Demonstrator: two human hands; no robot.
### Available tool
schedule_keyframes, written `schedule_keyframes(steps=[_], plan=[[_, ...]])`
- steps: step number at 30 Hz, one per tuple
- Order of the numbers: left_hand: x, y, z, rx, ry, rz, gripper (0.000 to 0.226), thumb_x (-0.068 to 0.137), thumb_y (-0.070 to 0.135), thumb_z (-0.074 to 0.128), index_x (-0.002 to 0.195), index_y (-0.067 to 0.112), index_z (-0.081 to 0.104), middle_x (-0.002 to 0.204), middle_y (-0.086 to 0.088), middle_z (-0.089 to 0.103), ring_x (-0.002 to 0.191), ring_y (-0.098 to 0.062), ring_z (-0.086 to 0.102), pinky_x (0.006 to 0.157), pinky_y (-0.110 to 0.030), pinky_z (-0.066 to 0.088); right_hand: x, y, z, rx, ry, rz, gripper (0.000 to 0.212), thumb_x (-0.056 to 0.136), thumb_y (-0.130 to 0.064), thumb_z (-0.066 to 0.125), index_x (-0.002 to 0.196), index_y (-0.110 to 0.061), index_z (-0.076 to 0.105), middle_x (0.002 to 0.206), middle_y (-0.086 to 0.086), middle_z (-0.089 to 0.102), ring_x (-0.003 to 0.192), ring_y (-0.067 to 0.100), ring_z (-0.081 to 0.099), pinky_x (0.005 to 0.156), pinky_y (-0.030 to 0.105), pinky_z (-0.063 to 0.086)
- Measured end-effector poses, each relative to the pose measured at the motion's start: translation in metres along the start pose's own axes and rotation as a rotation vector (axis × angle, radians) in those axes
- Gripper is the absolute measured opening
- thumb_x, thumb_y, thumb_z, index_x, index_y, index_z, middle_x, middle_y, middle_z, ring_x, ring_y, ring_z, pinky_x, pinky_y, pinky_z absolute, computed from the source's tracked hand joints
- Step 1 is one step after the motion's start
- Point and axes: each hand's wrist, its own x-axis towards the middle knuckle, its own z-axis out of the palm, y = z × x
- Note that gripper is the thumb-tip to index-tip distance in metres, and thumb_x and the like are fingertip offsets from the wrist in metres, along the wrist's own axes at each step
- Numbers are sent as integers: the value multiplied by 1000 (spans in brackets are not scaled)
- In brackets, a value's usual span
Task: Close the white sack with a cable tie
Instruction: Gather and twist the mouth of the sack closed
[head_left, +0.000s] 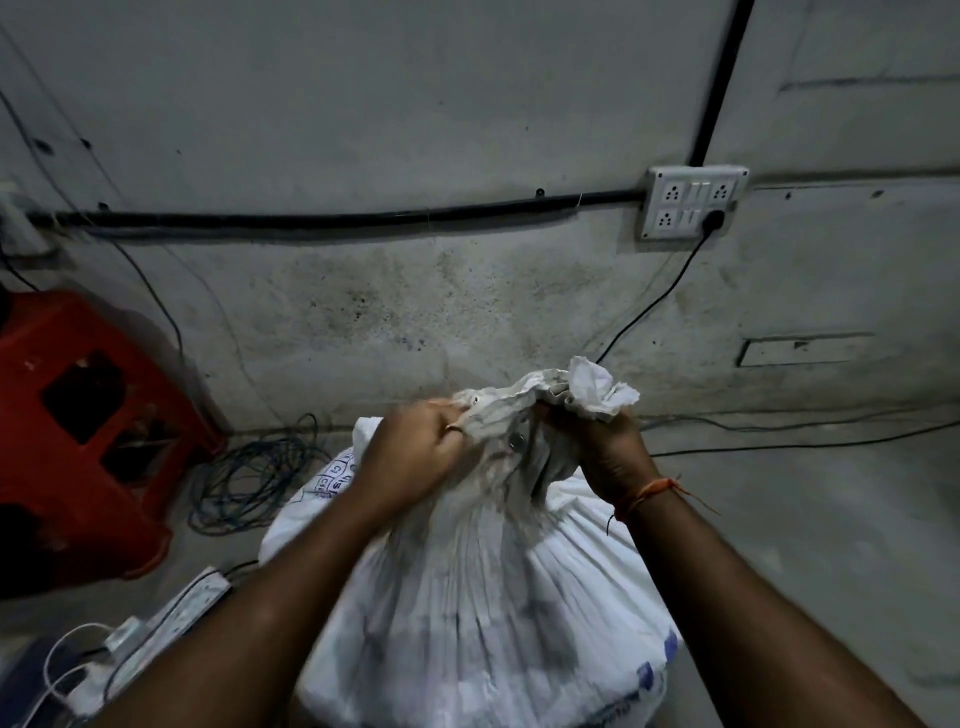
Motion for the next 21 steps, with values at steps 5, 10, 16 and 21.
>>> schedule_keyframes(steps=[5,10,16,21], plan=[[23,-37,-42,-418,-352,-21,38,77,39,64,52,15,48,62,-2,45,61,-13,47,61,-32,32,-3,2,-8,44,-83,80,57,42,-23,99,90,-3,74,94,14,75,90,26,68,90,46,56],[25,-45,-33,-541,-155,12,49,90,38,71,57,5,55,64,-9,51,66,-15,51,65,-34,36,-7,6,2,57,-38,82,53,43,-32,100,85,-10,77,95,14,74,92,27,67,92,48,56],[38,-2,-4,-371,4,175,49,88,46,62,54,16,45,60,-3,40,56,-18,44,57,-36,36,-9,3,31,-92,-24,14,37,76,19,71,86,-16,70,72,-15,77,73,-4,70,75,22,56],[49,10,4,-224,130,169,48,78,54,59,57,12,59,58,-6,49,56,-13,53,59,-39,45,4,5,32,-254,-258,-38,69,62,-3,89,121,-21,57,99,-1,73,99,18,67,95,41,55]])
